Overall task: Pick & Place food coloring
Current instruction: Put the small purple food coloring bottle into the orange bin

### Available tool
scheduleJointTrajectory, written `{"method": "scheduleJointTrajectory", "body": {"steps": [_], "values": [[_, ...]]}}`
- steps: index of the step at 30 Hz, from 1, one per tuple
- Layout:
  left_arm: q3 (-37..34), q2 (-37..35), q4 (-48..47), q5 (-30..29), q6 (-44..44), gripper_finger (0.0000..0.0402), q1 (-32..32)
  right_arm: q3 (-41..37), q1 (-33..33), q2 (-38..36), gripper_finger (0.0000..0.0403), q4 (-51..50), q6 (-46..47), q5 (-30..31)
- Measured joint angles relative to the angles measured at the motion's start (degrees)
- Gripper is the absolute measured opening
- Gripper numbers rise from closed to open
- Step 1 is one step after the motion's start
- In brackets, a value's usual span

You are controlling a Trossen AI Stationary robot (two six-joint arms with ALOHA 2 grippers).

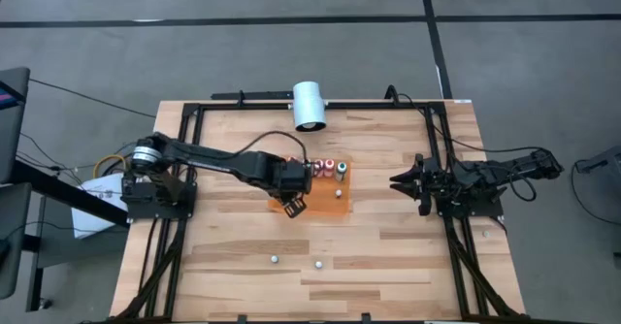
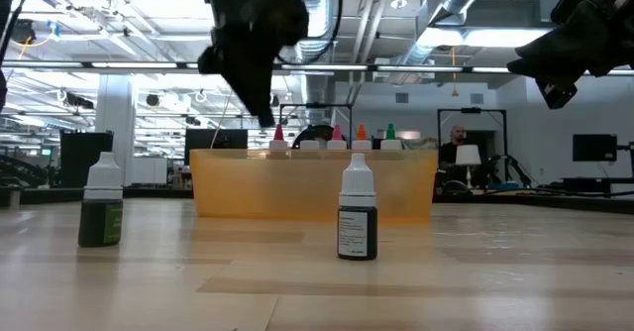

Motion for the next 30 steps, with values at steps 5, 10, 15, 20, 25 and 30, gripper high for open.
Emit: {"method": "scheduleJointTrajectory", "body": {"steps": [5,10,15,20,25,30], "values": [[-0.1,3.5,-3.0,-0.8,0.1,0.0068,0.3,0.0,0.0,0.0,0.0095,0.1,0.0,0.0],[0.0,6.3,-4.7,-2.2,0.1,0.0068,1.0,0.0,0.0,0.0,0.0095,0.1,0.0,0.0],[-0.1,8.9,-3.8,-1.4,1.3,0.0068,1.8,0.0,0.0,0.0,0.0095,0.1,0.0,0.0],[0.0,10.4,-4.1,-1.6,1.5,0.0068,2.9,0.0,0.0,0.0,0.0095,0.2,0.0,0.0],[-0.1,11.1,-2.9,-1.1,2.5,0.0068,4.1,0.0,0.0,0.0,0.0095,0.1,0.0,0.0],[0.0,12.4,-2.3,0.3,3.0,0.0068,4.5,0.0,0.0,0.0,0.0095,0.0,0.0,0.0]]}}
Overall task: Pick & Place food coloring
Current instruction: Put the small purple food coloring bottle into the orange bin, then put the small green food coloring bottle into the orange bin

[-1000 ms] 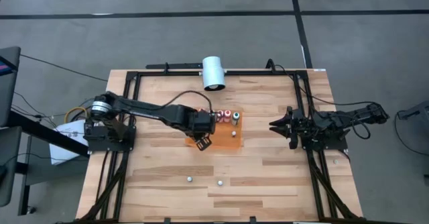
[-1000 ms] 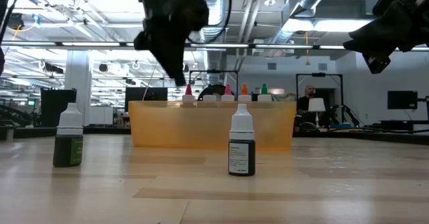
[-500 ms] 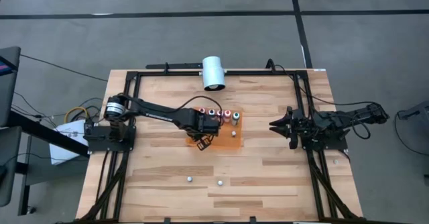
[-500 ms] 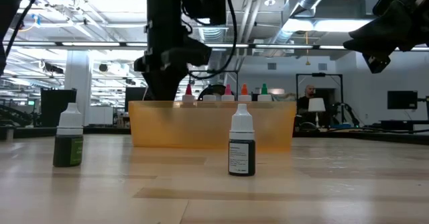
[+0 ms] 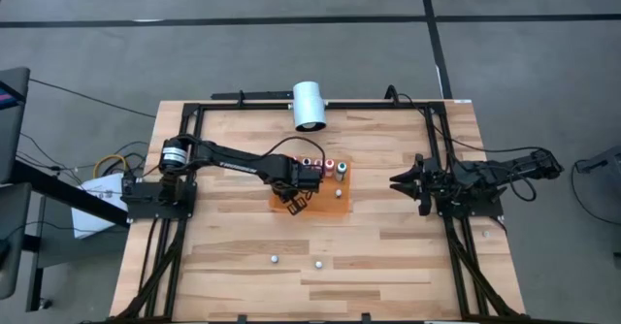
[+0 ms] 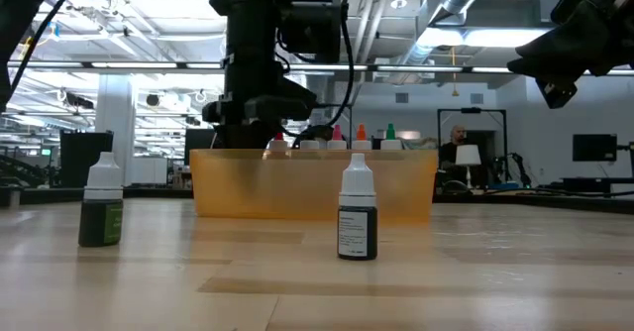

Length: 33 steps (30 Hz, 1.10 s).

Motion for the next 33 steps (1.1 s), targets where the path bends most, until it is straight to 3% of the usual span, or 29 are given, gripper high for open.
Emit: {"method": "scheduleJointTrajectory", "body": {"steps": [13,28,33], "values": [[0.0,0.5,0.0,0.6,2.1,0.0072,0.0,0.0,0.0,0.0,0.0095,-0.2,0.0,0.0],[0.1,0.5,-0.3,0.6,2.3,0.014,0.5,0.0,0.0,0.0,0.0095,-0.2,0.0,0.0],[5.1,0.4,-7.5,1.9,2.9,0.0148,1.2,0.0,0.0,0.0,0.0095,-0.2,0.0,0.0]]}}
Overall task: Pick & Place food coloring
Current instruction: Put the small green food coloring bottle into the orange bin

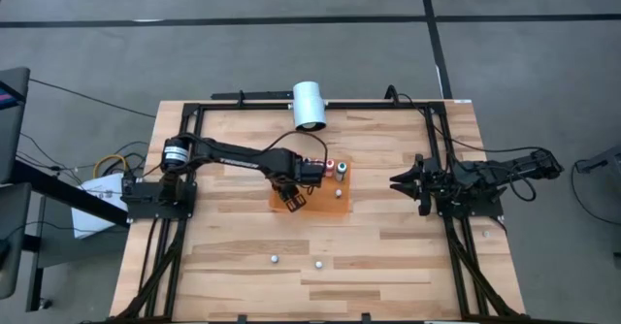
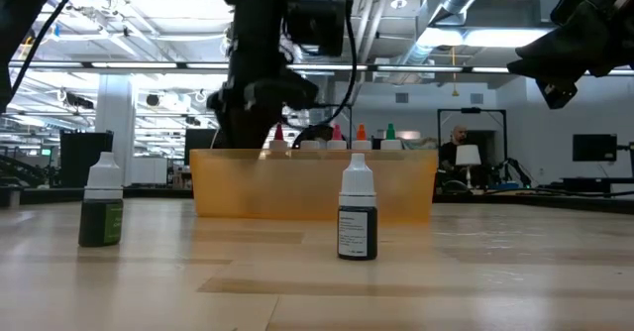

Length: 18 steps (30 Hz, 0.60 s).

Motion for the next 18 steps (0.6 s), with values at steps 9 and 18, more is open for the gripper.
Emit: {"method": "scheduleJointTrajectory", "body": {"steps": [9,18], "values": [[16.2,0.0,-18.4,-5.8,0.0,0.0149,-2.9,0.0,0.0,0.0,0.0095,0.4,0.0,0.0],[22.4,-0.1,-25.3,-6.3,-7.1,0.0149,-11.7,0.0,0.0,0.0,0.0095,0.4,0.0,0.0]]}}
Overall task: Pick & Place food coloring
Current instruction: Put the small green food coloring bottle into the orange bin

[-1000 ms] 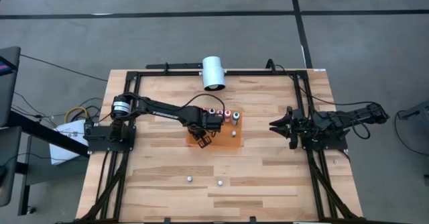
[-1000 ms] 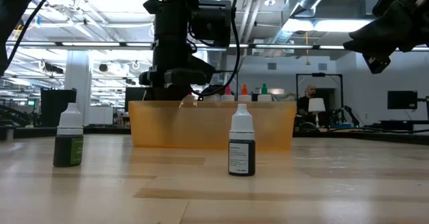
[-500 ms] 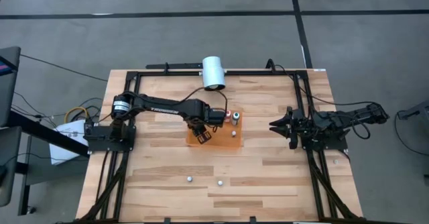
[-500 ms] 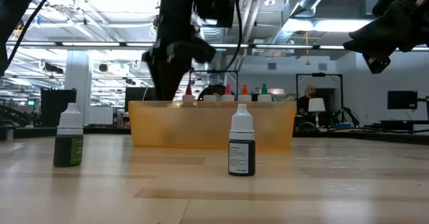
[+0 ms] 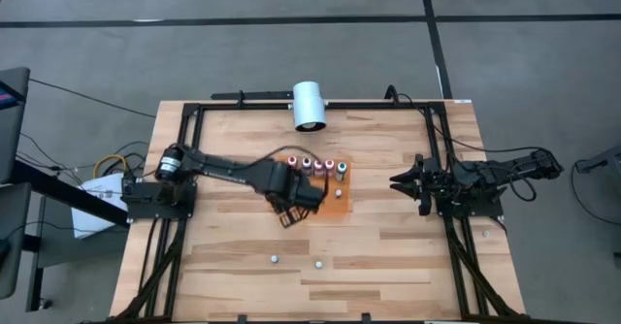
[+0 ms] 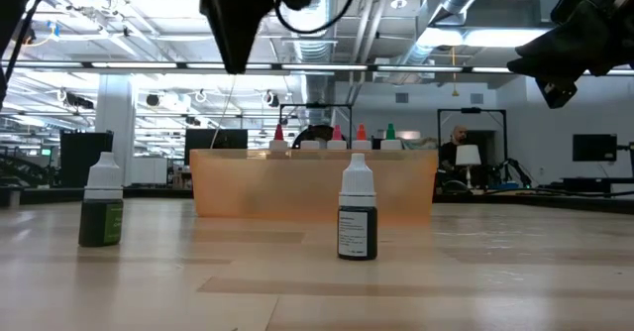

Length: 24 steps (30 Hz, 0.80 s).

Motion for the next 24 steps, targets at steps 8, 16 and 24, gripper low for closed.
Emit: {"method": "scheduleJointTrajectory", "body": {"steps": [8,16,24], "values": [[0.0,0.0,0.0,9.5,-13.2,0.0149,-8.9,0.0,0.0,0.0,0.0095,0.0,0.0,0.0],[0.0,0.0,1.7,15.0,-29.3,0.0149,-16.3,0.0,0.0,0.0,0.0095,0.0,0.0,0.0],[0.0,0.0,8.2,12.3,-38.4,0.0149,-18.8,0.0,0.0,0.0,0.0095,0.0,0.0,0.0]]}}
